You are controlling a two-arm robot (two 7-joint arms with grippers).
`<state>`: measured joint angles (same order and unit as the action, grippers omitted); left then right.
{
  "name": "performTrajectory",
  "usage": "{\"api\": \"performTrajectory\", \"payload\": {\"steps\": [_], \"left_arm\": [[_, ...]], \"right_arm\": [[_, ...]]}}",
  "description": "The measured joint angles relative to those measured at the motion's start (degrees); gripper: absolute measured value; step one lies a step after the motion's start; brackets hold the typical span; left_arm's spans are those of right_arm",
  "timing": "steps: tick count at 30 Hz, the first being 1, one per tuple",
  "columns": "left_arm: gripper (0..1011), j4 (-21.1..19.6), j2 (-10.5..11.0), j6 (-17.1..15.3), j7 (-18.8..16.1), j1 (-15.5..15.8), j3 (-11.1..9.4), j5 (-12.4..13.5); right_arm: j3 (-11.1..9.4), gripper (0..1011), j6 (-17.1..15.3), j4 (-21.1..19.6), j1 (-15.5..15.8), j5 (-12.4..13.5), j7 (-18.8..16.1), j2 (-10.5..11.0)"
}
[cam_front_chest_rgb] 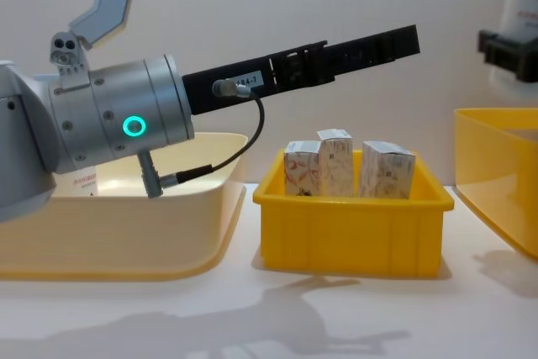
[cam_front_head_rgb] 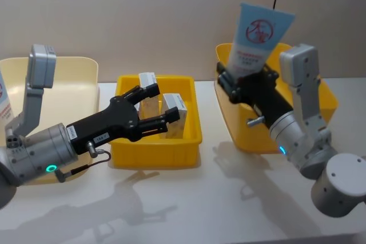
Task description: Bimanual collaborative sorting of washing and personal care products
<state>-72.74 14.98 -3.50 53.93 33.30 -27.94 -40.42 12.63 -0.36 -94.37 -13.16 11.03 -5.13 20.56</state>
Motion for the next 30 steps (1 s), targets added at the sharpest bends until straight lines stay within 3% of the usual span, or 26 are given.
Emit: {"api": "performTrajectory", "payload": {"steps": [16, 30], "left_arm": [[1003, 0.0, 0.0, 0.0, 0.0, 0.0, 0.0, 0.0], [1003, 0.0, 0.0, 0.0, 0.0, 0.0, 0.0, 0.0]], "right_arm": [[-3.2, 620, -0.3, 5.2, -4.1, -6.8, 9.8, -2.5], [-4.4, 620, -7.5, 11.6, -8.1, -12.6, 17.9, -5.2]]}}
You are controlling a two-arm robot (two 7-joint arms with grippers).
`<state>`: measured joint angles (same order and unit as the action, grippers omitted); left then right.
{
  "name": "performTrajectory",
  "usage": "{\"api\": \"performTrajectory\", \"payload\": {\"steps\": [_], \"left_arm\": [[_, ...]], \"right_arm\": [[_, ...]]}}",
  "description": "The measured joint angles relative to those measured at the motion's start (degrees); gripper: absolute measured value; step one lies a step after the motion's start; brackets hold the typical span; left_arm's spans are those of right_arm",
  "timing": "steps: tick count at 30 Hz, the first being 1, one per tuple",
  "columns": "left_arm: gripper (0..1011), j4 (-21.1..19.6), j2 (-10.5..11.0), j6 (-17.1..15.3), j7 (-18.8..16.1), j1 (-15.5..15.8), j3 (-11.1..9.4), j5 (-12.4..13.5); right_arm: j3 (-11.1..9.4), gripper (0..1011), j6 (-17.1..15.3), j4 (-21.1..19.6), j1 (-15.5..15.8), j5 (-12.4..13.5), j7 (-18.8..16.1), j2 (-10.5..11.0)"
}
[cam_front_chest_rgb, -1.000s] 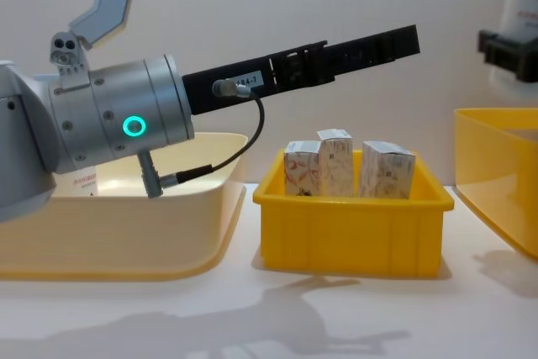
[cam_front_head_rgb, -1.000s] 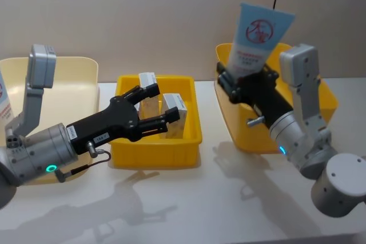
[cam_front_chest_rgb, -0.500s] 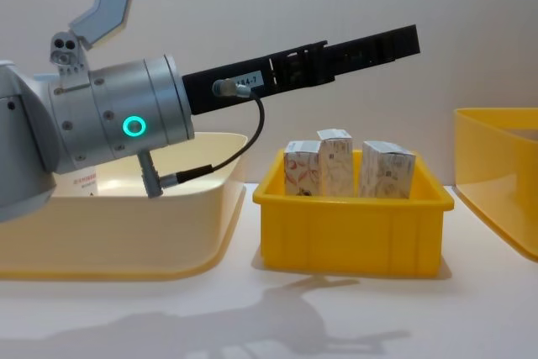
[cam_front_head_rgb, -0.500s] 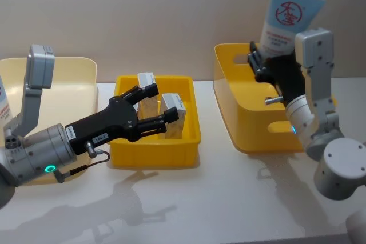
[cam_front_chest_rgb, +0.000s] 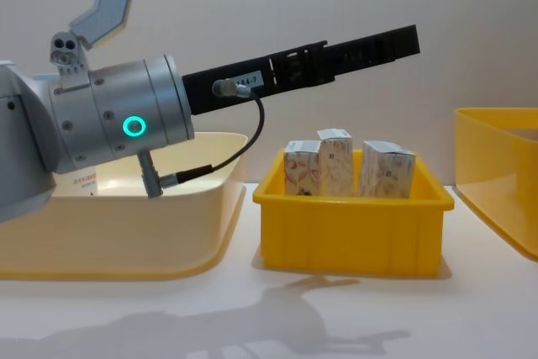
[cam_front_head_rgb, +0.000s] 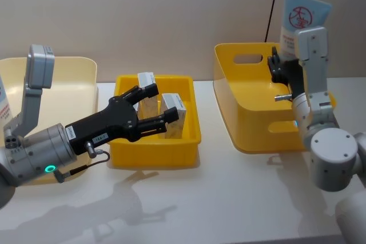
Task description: Bimanual collaborative sorting of washing and personal care products
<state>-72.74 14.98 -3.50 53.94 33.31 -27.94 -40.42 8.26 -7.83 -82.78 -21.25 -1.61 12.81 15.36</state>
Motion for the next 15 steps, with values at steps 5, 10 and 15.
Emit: {"api": "performTrajectory", "payload": {"steps": [5, 10, 15], "left_arm": [[1003, 0.0, 0.0, 0.0, 0.0, 0.0, 0.0, 0.0], [1003, 0.0, 0.0, 0.0, 0.0, 0.0, 0.0, 0.0], [1003, 0.0, 0.0, 0.0, 0.0, 0.0, 0.0, 0.0]], "right_arm": [[-0.1, 620, -3.3, 2.3, -1.1, -1.4, 1.9, -1.0], [-0.2, 620, -5.5, 4.1, -1.8, -2.4, 3.0, -1.9], [-0.1, 620, -6.7, 5.5, -2.4, -3.3, 3.9, -2.6]]}}
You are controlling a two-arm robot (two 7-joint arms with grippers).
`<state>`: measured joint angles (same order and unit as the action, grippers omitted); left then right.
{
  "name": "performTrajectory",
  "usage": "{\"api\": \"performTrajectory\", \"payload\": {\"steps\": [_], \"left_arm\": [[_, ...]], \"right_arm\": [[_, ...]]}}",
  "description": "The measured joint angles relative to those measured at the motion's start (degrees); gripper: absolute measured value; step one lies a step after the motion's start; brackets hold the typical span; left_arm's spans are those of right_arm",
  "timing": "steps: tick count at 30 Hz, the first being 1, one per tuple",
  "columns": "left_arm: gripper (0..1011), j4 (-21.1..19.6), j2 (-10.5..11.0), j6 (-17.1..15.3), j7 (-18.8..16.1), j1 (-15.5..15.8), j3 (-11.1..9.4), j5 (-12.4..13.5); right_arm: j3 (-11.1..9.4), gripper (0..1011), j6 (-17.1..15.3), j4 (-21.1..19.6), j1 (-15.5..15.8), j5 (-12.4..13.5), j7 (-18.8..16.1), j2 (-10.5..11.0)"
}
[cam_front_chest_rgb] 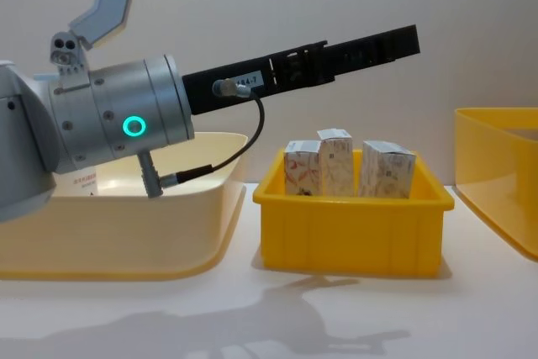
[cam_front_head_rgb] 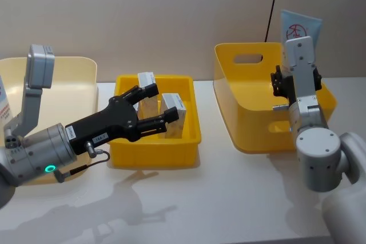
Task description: Bimanual collaborative sorting of washing and personal care products
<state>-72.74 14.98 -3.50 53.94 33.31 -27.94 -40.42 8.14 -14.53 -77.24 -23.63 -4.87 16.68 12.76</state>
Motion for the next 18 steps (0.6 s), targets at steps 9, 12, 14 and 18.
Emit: {"api": "performTrajectory", "payload": {"steps": [9, 12, 14, 18], "left_arm": [[1003, 0.0, 0.0, 0.0, 0.0, 0.0, 0.0, 0.0], [1003, 0.0, 0.0, 0.0, 0.0, 0.0, 0.0, 0.0], [1003, 0.0, 0.0, 0.0, 0.0, 0.0, 0.0, 0.0], [1003, 0.0, 0.0, 0.0, 0.0, 0.0, 0.0, 0.0]], "right_arm": [[0.0, 765, -0.9, 1.4, -0.6, -0.8, 0.7, -0.7], [0.1, 862, -1.1, 1.7, -0.8, -1.0, 0.9, -0.8], [0.1, 927, -1.2, 1.8, -0.8, -1.1, 1.0, -0.9], [0.1, 1001, -1.3, 2.0, -0.9, -1.2, 1.1, -1.0]]}}
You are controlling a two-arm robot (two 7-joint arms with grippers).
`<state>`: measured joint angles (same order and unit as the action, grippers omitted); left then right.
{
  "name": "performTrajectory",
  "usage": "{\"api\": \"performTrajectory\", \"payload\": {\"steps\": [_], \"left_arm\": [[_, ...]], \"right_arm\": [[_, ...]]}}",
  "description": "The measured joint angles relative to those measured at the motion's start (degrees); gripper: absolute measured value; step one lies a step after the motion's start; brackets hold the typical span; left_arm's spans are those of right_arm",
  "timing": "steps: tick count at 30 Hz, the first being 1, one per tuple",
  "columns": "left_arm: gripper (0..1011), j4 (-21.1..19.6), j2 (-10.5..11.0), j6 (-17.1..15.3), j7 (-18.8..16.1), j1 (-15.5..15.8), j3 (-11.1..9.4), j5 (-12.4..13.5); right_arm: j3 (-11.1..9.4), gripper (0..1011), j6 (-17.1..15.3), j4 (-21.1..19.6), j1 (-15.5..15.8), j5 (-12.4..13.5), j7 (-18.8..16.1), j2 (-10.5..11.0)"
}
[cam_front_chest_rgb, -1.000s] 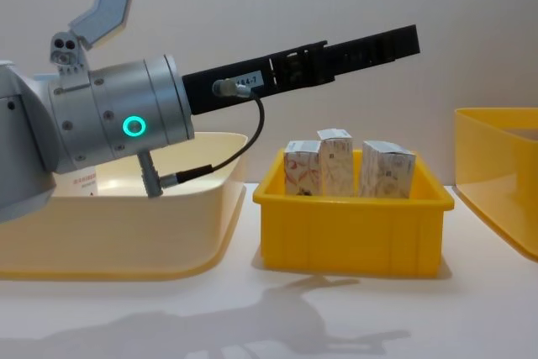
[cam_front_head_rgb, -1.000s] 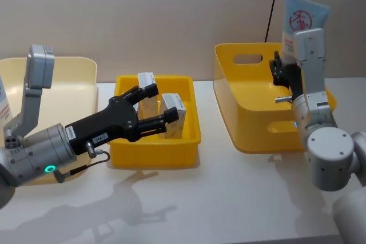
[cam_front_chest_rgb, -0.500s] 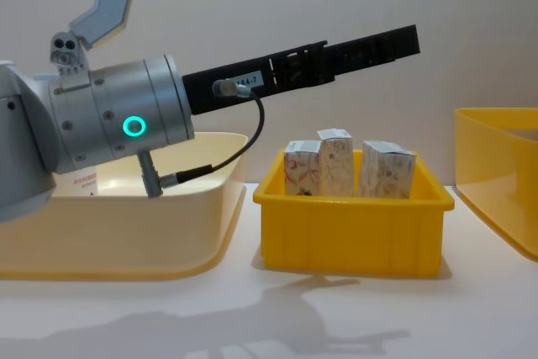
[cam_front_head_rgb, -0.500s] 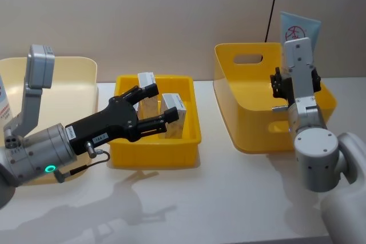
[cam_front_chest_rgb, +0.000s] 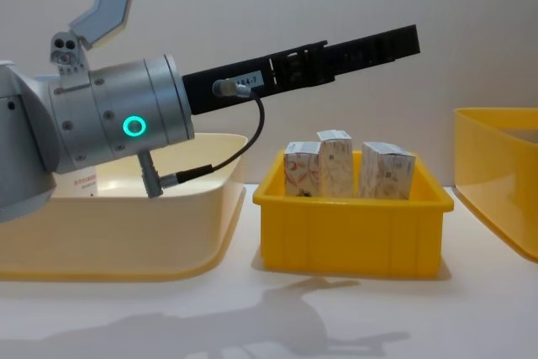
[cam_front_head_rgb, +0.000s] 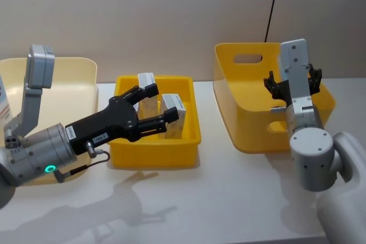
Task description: Bimanual collaborative sorting of washing and personal care products
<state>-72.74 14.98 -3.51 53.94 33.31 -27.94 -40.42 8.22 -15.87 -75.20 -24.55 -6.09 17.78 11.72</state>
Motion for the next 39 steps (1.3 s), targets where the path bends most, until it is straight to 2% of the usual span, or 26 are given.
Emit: {"api": "performTrajectory", "payload": {"steps": [13, 19, 29, 39], "left_arm": [[1003, 0.0, 0.0, 0.0, 0.0, 0.0, 0.0, 0.0], [1003, 0.0, 0.0, 0.0, 0.0, 0.0, 0.0, 0.0], [1003, 0.0, 0.0, 0.0, 0.0, 0.0, 0.0, 0.0], [1003, 0.0, 0.0, 0.0, 0.0, 0.0, 0.0, 0.0]], "right_arm": [[0.0, 1001, -0.3, 0.4, -0.1, -0.2, 0.2, -0.2], [-0.3, 1001, 0.5, 0.0, 0.2, -0.1, -0.2, -0.2], [-1.2, 1001, 4.8, -2.0, 1.6, 1.7, -2.8, 0.0], [-2.3, 1001, 9.7, -5.9, 4.0, 4.6, -7.3, 0.9]]}}
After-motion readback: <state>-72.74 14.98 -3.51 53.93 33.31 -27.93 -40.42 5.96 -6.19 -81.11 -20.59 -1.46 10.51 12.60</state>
